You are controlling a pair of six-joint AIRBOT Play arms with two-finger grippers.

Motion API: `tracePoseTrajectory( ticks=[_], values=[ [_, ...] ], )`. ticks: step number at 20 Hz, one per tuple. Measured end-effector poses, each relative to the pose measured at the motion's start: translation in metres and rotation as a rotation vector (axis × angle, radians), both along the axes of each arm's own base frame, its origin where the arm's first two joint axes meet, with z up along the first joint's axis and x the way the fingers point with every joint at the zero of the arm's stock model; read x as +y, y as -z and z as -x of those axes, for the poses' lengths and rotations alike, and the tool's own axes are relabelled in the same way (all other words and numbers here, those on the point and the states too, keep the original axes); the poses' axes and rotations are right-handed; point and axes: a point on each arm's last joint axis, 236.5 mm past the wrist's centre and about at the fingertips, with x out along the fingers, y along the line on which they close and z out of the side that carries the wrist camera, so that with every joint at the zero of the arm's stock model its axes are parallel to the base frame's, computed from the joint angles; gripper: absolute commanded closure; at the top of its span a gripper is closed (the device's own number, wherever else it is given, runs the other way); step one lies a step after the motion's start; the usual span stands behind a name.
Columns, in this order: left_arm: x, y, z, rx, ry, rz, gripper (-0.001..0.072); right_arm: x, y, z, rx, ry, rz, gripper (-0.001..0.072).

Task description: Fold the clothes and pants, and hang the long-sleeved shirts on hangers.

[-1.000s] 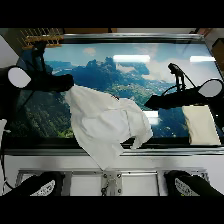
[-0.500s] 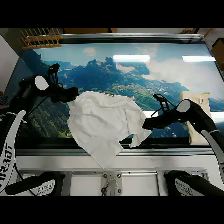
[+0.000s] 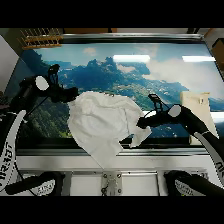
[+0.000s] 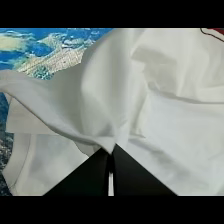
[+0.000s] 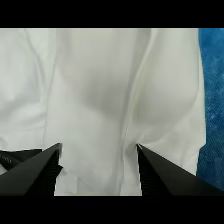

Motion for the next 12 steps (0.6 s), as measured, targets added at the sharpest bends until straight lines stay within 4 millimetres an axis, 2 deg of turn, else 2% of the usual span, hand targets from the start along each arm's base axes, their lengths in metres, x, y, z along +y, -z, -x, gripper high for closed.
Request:
tracePoseTrajectory(
  ticks=[1, 4, 6, 7, 9, 11, 12],
  values=[
    [0.000, 0.000, 0.000, -0.001, 0.000, 0.000, 0.0703, 0.001, 0.002, 0.000, 0.005, 0.001, 0.000, 0.0701],
    [0.002, -0.001, -0.001, -0.004, -0.002, 0.000, 0.0703, 0.000, 0.002, -0.004, -0.001, 0.001, 0.004, 0.0697],
    [0.009, -0.017, -0.007, -0.042, -0.018, 0.000, 0.0703, -0.012, -0.017, -0.016, -0.049, -0.018, 0.037, 0.0696],
    [0.016, -0.038, -0.014, -0.094, -0.035, 0.003, 0.0703, -0.023, -0.037, -0.026, -0.093, -0.027, 0.062, 0.0697],
    [0.031, -0.099, -0.026, -0.234, -0.070, 0.011, 0.0703, -0.051, -0.096, -0.051, -0.226, -0.024, 0.126, 0.0697],
    [0.046, -0.181, -0.027, -0.422, -0.103, 0.021, 0.0703, -0.080, -0.172, -0.068, -0.390, 0.020, 0.177, 0.0697],
    [0.051, -0.224, -0.020, -0.522, -0.114, 0.024, 0.0703, -0.091, -0.211, -0.072, -0.477, 0.050, 0.196, 0.0697]
  ],
)
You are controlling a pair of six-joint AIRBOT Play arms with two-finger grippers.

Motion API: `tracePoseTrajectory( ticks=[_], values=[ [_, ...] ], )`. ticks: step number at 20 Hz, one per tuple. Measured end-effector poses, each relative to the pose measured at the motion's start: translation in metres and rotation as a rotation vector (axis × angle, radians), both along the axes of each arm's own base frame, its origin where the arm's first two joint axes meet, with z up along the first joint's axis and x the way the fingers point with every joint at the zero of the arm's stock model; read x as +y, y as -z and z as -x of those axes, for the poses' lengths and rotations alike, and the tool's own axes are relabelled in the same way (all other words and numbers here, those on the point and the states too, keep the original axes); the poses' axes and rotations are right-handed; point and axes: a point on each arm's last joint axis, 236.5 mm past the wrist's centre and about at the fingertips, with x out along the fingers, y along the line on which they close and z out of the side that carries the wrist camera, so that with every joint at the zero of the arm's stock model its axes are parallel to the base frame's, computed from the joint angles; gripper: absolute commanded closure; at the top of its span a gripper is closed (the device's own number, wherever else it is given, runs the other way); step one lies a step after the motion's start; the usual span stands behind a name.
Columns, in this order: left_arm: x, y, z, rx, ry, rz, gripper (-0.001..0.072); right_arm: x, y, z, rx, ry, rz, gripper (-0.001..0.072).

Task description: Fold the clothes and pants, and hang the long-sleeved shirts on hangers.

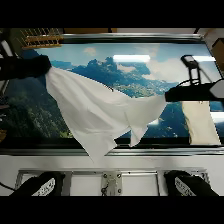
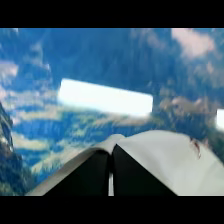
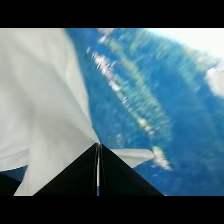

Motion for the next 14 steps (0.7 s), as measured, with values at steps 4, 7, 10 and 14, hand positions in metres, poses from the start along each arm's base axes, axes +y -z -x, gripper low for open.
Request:
tracePoseTrajectory(
  ticks=[4, 7, 10, 14],
  values=[
    [0.007, -0.151, 0.067, -0.364, -0.020, 0.000, 0.0703, -0.034, -0.150, 0.020, -0.367, 0.106, 0.038, 0.0698],
    [0.006, -0.229, 0.135, -0.581, -0.026, -0.001, 0.0703, -0.045, -0.235, 0.055, -0.613, 0.173, 0.045, 0.0698],
    [0.006, -0.276, 0.200, -0.744, -0.034, 0.014, 0.0703, -0.049, -0.293, 0.090, -0.805, 0.223, 0.037, 0.0698],
    [0.004, -0.302, 0.254, -0.855, -0.043, 0.051, 0.0703, -0.050, -0.333, 0.121, -0.950, 0.257, 0.015, 0.0699]
  ],
)
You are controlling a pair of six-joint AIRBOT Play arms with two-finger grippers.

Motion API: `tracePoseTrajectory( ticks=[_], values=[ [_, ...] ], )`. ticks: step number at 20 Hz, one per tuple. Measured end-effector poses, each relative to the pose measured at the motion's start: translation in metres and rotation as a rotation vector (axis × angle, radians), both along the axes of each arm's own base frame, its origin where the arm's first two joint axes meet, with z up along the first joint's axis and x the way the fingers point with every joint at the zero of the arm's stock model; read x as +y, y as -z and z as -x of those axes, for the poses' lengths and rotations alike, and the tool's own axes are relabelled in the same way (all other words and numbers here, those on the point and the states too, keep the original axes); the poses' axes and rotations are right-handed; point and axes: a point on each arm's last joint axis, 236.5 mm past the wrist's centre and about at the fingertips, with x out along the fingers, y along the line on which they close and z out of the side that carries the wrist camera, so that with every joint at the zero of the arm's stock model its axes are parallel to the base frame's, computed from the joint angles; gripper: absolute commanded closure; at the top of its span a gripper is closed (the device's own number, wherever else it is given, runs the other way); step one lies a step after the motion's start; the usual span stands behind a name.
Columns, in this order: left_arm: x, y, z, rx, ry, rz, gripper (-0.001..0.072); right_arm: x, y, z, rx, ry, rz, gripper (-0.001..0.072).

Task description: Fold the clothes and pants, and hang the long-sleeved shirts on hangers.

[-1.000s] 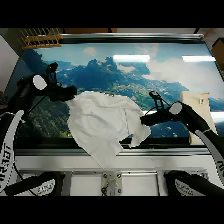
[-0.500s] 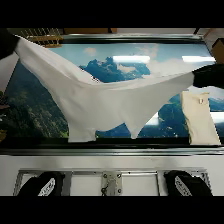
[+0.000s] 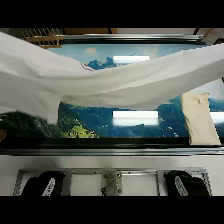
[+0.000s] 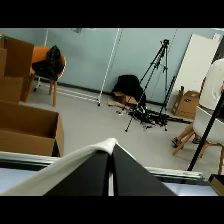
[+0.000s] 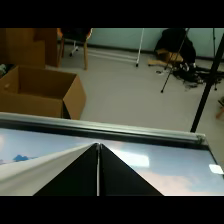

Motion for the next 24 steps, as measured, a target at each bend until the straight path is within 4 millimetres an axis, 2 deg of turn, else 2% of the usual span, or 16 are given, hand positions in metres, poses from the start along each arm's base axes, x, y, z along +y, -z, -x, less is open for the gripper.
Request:
tracePoseTrajectory(
  ticks=[2, 4, 6, 7, 9, 10, 12, 16, 18, 19, 20, 21, 22, 23, 24],
  values=[
    [0.000, -0.003, 0.009, -0.011, 0.004, 0.013, 0.0703, 0.000, -0.008, 0.006, -0.030, 0.004, -0.009, 0.0699],
    [-0.001, 0.008, 0.001, 0.037, 0.008, 0.014, 0.0703, -0.001, -0.013, 0.005, -0.052, 0.008, -0.013, 0.0699],
    [-0.002, 0.031, -0.025, 0.146, 0.013, 0.009, 0.0703, -0.004, -0.015, -0.003, -0.061, 0.012, -0.022, 0.0699],
    [-0.002, 0.048, -0.044, 0.221, 0.016, 0.004, 0.0703, -0.006, -0.012, -0.013, -0.047, 0.014, -0.030, 0.0699],
    [-0.001, 0.091, -0.090, 0.386, 0.017, -0.002, 0.0703, -0.010, 0.005, -0.045, 0.008, 0.008, -0.055, 0.0699],
    [0.000, 0.116, -0.115, 0.464, 0.013, -0.003, 0.0703, -0.012, 0.018, -0.066, 0.051, 0.002, -0.072, 0.0699],
    [0.008, 0.174, -0.170, 0.624, -0.010, -0.006, 0.0703, -0.017, 0.057, -0.117, 0.162, -0.011, -0.109, 0.0699],
    [0.018, 0.284, -0.279, 0.792, -0.048, -0.003, 0.0703, -0.024, 0.174, -0.225, 0.412, -0.019, -0.175, 0.0698],
    [0.018, 0.326, -0.323, 0.825, -0.055, -0.005, 0.0703, -0.025, 0.226, -0.263, 0.490, -0.016, -0.195, 0.0682],
    [0.017, 0.344, -0.342, 0.838, -0.055, -0.006, 0.0676, -0.026, 0.247, -0.279, 0.514, -0.013, -0.203, 0.0541],
    [0.016, 0.358, -0.358, 0.848, -0.056, -0.007, 0.0366, -0.027, 0.263, -0.292, 0.527, -0.009, -0.208, 0.0237],
    [0.016, 0.370, -0.371, 0.860, -0.056, -0.012, 0.0101, -0.027, 0.274, -0.300, 0.539, -0.005, -0.211, 0.0048],
    [0.016, 0.379, -0.380, 0.874, -0.056, -0.013, 0.0069, -0.028, 0.283, -0.306, 0.545, -0.003, -0.213, 0.0048],
    [0.017, 0.389, -0.386, 0.901, -0.055, -0.014, 0.0069, -0.029, 0.286, -0.309, 0.546, -0.001, -0.217, 0.0070],
    [0.020, 0.396, -0.388, 0.931, -0.056, -0.016, 0.0081, -0.031, 0.286, -0.309, 0.545, 0.003, -0.218, 0.0152]
  ],
)
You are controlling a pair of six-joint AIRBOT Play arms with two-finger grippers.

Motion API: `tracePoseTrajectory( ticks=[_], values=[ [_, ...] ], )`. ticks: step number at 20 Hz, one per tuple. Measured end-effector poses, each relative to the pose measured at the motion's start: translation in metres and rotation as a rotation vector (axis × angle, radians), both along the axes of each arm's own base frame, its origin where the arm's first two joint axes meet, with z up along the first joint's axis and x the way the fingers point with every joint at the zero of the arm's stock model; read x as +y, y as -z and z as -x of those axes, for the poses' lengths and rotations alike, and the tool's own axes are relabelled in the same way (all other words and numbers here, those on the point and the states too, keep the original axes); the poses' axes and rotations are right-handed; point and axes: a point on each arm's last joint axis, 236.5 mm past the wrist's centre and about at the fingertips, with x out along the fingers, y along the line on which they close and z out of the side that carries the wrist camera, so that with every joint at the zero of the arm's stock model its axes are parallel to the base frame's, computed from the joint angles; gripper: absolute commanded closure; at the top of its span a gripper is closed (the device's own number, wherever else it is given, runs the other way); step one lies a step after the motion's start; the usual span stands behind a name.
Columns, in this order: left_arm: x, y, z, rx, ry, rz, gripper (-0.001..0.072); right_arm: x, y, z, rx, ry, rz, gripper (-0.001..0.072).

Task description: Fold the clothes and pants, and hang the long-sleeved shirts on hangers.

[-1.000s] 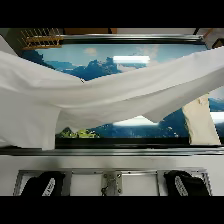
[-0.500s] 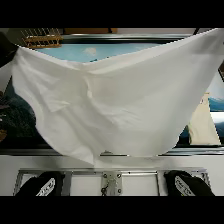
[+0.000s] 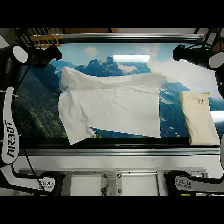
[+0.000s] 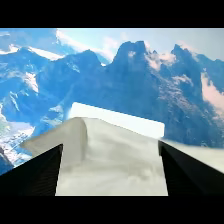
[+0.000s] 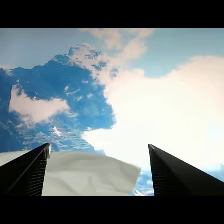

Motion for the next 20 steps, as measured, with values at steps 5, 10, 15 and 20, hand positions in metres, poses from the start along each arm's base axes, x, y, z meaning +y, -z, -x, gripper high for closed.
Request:
tracePoseTrajectory(
  ticks=[5, 10, 15, 20],
  values=[
    [0.036, 0.044, 0.040, 0.218, 0.012, -0.047, 0.0096, -0.008, -0.012, 0.037, 0.065, -0.011, 0.005, 0.0196],
    [0.079, 0.145, 0.140, 0.529, -0.057, -0.002, 0.0096, 0.018, 0.025, 0.121, 0.245, -0.092, -0.020, 0.0200],
    [0.084, 0.225, 0.207, 0.698, -0.102, 0.244, 0.0096, 0.063, 0.067, 0.193, 0.354, -0.177, -0.124, 0.0201],
    [0.067, 0.255, 0.221, 0.716, -0.078, 0.411, 0.0096, 0.098, 0.081, 0.222, 0.386, -0.254, -0.177, 0.0202]
  ],
)
